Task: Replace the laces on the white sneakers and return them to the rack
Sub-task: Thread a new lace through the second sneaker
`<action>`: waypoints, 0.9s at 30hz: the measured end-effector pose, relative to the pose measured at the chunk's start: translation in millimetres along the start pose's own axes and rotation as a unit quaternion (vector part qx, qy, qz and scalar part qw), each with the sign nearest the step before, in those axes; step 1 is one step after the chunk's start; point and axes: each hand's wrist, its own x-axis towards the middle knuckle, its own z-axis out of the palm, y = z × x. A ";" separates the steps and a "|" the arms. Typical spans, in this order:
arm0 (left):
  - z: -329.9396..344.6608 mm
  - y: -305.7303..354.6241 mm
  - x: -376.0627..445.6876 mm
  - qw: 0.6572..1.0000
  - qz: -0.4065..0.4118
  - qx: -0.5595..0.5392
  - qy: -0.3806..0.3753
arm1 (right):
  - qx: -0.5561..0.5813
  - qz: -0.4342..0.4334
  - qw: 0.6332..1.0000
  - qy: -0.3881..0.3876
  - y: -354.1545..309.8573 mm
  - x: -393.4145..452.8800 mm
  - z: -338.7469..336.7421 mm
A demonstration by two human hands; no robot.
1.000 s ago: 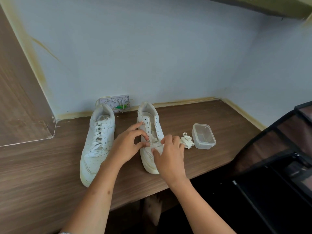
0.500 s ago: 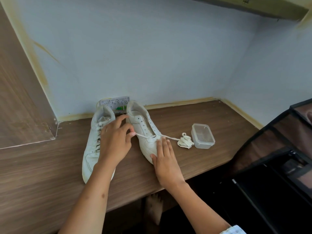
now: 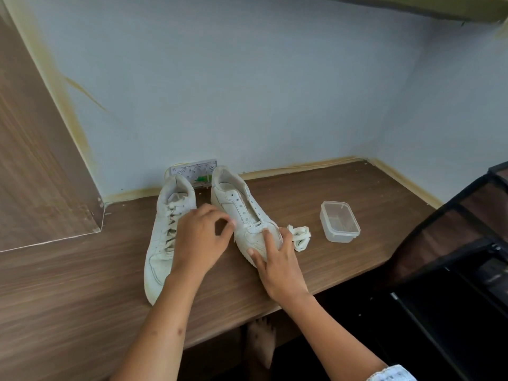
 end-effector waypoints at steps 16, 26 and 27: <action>-16.5 -3.0 11.9 0.989 -0.064 -0.019 0.130 | -0.022 -0.001 1.000 -0.004 1.2 1.0 1.8; -3.4 3.3 6.2 0.998 -0.051 0.044 0.011 | -0.039 0.003 0.999 -0.003 0.2 1.1 3.0; 4.7 7.1 5.1 0.999 -0.019 0.046 -0.005 | -0.044 0.005 0.999 -0.001 -0.2 1.2 3.5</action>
